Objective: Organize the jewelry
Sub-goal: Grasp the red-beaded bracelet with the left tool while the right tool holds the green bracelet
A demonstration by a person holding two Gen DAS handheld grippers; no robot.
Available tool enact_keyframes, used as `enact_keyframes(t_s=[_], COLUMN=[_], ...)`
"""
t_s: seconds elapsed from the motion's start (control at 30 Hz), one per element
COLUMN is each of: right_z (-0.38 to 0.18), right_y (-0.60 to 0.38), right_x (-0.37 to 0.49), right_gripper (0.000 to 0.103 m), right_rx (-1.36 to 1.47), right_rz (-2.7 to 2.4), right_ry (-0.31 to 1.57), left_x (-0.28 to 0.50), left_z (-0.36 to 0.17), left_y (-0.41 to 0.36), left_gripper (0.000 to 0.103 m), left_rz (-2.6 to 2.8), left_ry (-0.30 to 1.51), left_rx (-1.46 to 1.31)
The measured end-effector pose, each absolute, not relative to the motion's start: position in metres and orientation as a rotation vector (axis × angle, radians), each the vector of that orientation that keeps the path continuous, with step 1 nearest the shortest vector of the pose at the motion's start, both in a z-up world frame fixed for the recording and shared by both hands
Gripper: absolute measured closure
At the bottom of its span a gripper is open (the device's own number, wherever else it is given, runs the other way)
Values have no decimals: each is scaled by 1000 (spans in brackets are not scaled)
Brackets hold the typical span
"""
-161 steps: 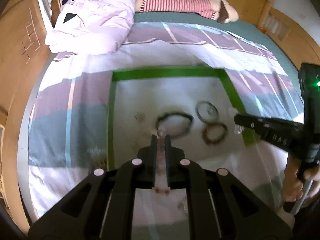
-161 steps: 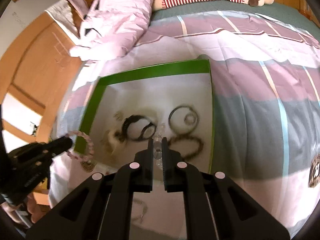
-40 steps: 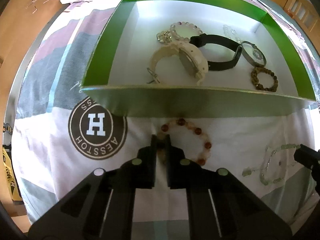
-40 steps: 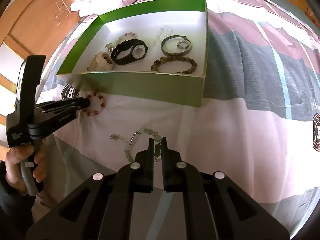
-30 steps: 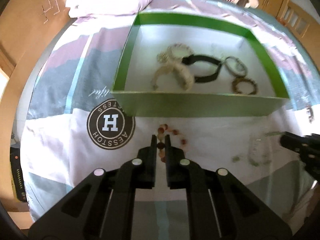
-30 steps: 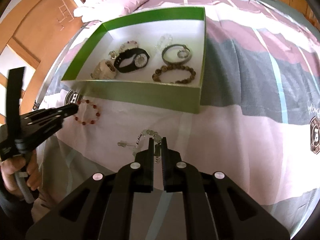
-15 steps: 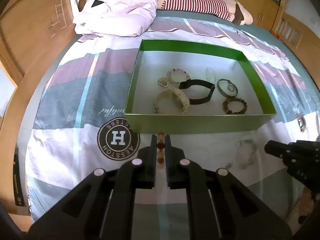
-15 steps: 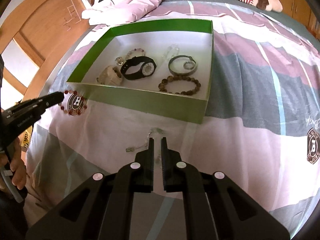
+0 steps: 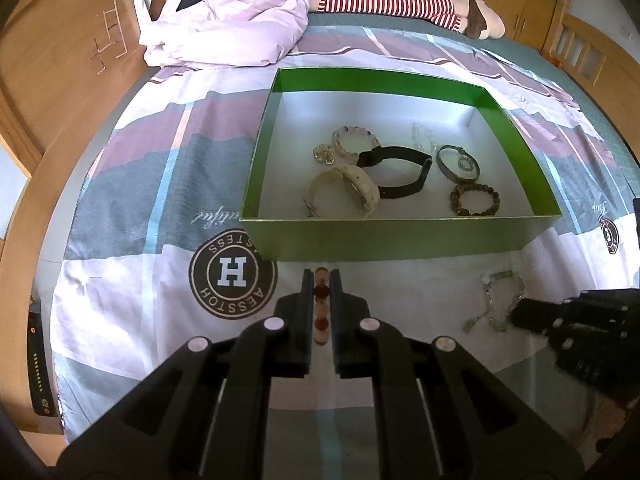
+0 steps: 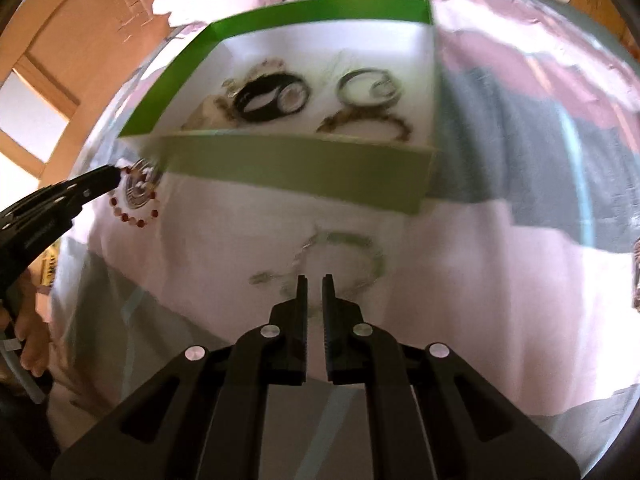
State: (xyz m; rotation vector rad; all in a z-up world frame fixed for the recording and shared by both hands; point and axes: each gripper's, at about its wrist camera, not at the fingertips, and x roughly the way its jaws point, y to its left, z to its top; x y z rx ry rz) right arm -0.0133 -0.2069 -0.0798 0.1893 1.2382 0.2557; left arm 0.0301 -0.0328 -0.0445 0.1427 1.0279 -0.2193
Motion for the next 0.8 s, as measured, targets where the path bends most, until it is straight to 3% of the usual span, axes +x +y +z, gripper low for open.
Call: enact_keyframes(t_s=[0.03, 0.07, 0.1, 0.27, 0.3, 0.4, 0.63, 0.8], right_z=[-81, -83, -85, -104, -106, -104, -93, -70], right_y=[-200, -196, -192, -182, -181, -184, -217, -220], right_x=[-12, -11, -9, -3, -3, -3, -5, -11], right_gripper=[82, 66, 57, 56, 60, 93, 95, 95], right_rx=[175, 170, 173, 157, 140, 111, 404, 466], right_rz=[278, 289, 291, 247, 245, 157, 233, 316], right_ry=[1248, 1257, 1266, 1308, 1304, 1279, 1213, 1135], left_x=[30, 30, 30, 28, 28, 28, 28, 27], left_z=[-46, -47, -48, -49, -49, -49, -46, -41], left_y=[-33, -34, -34, -36, -36, -36, -35, -34], left_gripper=[96, 96, 96, 96, 96, 96, 96, 96], left_rz=[-223, -226, -230, -237, -238, -238, -239, -271], left_ry=[1034, 1037, 1040, 1047, 1048, 1047, 1044, 1053], left_rx=[143, 144, 145, 146, 145, 146, 134, 106])
